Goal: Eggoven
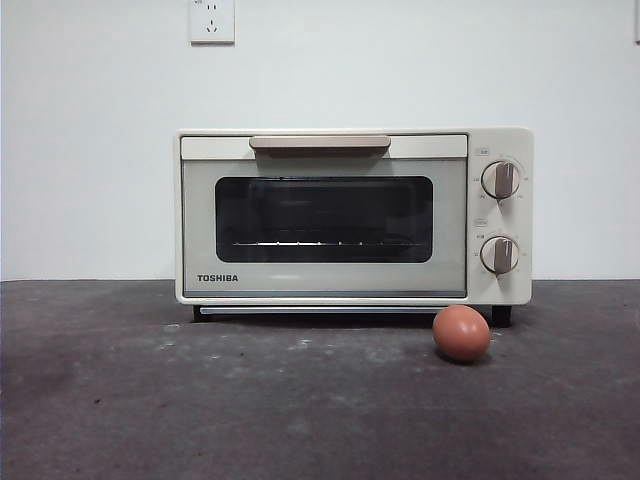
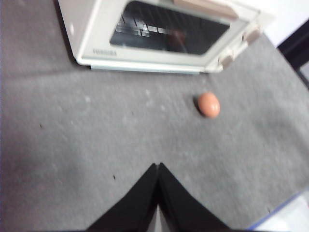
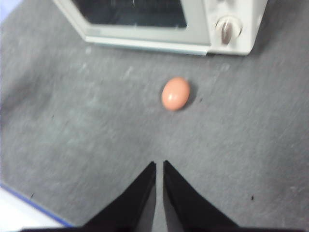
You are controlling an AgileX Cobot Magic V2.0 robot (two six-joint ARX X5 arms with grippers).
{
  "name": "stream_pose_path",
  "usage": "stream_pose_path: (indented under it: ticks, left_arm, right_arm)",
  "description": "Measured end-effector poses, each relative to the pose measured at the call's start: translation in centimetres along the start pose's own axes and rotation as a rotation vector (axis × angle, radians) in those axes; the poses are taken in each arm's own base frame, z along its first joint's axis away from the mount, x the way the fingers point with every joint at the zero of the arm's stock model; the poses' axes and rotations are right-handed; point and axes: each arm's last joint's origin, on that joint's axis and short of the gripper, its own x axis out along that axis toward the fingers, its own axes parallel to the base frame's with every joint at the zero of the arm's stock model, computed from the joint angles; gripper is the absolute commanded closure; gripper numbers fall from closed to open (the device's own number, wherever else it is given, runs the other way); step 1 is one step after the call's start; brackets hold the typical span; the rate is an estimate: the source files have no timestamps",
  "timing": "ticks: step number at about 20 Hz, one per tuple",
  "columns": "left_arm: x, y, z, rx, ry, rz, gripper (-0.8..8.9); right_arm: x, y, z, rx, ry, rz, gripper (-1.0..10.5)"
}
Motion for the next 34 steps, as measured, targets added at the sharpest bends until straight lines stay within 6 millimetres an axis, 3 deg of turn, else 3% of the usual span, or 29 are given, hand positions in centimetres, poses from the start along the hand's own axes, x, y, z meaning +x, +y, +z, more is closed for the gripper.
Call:
stream_pose_path:
  ticks: [3,7,12,16,23,30,34]
  left_arm:
    - [0.3,-0.1,0.2,0.016,0.032,-0.015,8.06]
    - [0.4,-0.1,0.2,0.021,0.040,-0.020,8.06]
    - [0.4,-0.1,0.2,0.021,0.040,-0.020,8.06]
    - [0.4,-0.1,0.2,0.021,0.040,-0.020,8.06]
    - [0.4,-0.1,0.2,0.021,0.040,-0.020,8.06]
    - [0.4,-0.1,0.2,0.021,0.040,-0.020,8.06]
    - [0.4,-0.1,0.2,0.022,0.041,-0.022,8.06]
  right_arm:
    - [-0.2,0.2,0.8,-0.009,0.000,0.011,9.4]
    - [-0.2,0.2,1.1,-0.028,-0.031,0.011,5.8]
    - [0.6,-0.1,1.5,0.016,0.006,0.011,5.8]
    - [2.6,-0.7,3.2,0.051,0.015,0.070,5.8]
    - [9.9,-0.6,5.3,0.070,0.133,0.080,5.8]
    - [17.8,-0.3,4.5,0.050,0.253,-0.088,5.8]
    - [21.0,-0.4,4.8,0.043,0.306,-0.142,5.8]
